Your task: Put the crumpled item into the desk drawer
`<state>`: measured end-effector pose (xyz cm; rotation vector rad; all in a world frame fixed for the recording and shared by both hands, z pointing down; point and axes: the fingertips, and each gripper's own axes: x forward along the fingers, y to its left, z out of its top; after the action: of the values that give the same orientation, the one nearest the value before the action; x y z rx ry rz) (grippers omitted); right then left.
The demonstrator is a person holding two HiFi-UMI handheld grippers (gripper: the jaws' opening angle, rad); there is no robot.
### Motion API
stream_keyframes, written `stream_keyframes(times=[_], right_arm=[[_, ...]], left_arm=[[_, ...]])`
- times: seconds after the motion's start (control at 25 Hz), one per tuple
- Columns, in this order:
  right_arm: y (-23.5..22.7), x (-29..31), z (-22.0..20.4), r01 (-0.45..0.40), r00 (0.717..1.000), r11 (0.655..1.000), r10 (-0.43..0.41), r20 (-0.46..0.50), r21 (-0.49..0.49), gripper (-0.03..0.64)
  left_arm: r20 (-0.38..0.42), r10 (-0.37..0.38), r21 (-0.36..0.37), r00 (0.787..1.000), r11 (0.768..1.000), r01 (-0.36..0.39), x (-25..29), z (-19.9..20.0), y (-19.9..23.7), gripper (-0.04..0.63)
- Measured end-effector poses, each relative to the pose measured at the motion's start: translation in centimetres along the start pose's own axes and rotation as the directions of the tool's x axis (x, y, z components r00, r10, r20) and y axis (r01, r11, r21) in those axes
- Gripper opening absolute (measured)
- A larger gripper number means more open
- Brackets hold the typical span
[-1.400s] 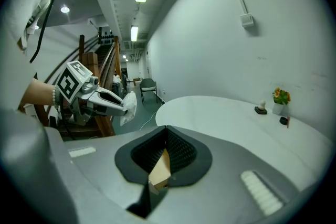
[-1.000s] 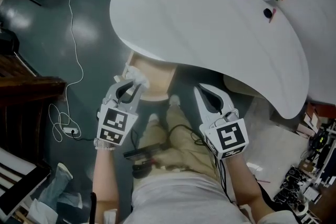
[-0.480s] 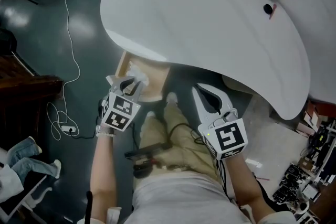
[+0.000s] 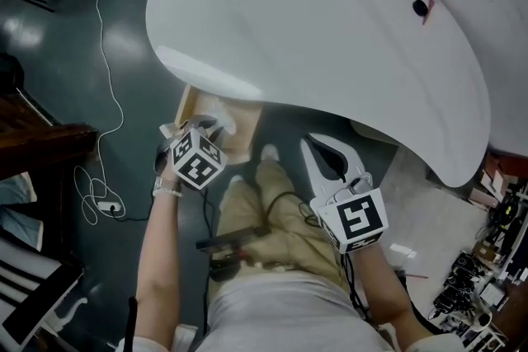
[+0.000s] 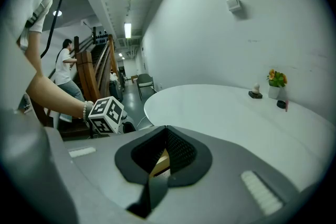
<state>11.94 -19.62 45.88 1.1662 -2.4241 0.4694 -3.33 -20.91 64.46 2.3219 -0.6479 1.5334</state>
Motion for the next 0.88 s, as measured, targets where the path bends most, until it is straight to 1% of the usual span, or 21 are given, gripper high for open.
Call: stream_keyframes(times=[0.2,0.32,0.44,0.64,0.76,0.88], right_arm=[[-0.4,-0.1,-0.7,0.008,1.0,1.0,-0.008,0.0,0.012,0.005],[-0.8,-0.2,-1.0,0.016,1.0,1.0,-0.016,0.001,0.023,0.005],[-1.2,-0.3,-1.3,0.024,1.0,0.999,-0.024,0.001,0.033,0.005],[-1.6,-0.5,-2.0,0.039,0.999,0.998,-0.039,-0.001,0.048,0.005],[-1.7,-0.5,-2.3,0.044,0.999,0.998,-0.044,-0.004,0.05,0.005],[-1.8,-0.5,-2.5,0.046,0.999,0.998,-0.046,-0.003,0.049,0.005]], left_arm=[[-0.097,-0.044,0.054,0.994,0.997,0.049,2.4,-0.5,-0.2,0.064],[-0.162,-0.05,0.101,0.985,0.993,0.067,3.8,-1.1,-0.3,0.066],[-0.209,-0.053,0.132,0.976,0.988,0.082,4.9,-1.4,-0.4,0.069],[-0.239,-0.052,0.15,0.97,0.985,0.09,6.1,-1.9,-0.6,0.081],[-0.241,-0.052,0.149,0.969,0.985,0.09,6.5,-2.0,-0.7,0.091],[-0.245,-0.062,0.146,0.968,0.984,0.1,6.8,-2.1,-0.8,0.114]])
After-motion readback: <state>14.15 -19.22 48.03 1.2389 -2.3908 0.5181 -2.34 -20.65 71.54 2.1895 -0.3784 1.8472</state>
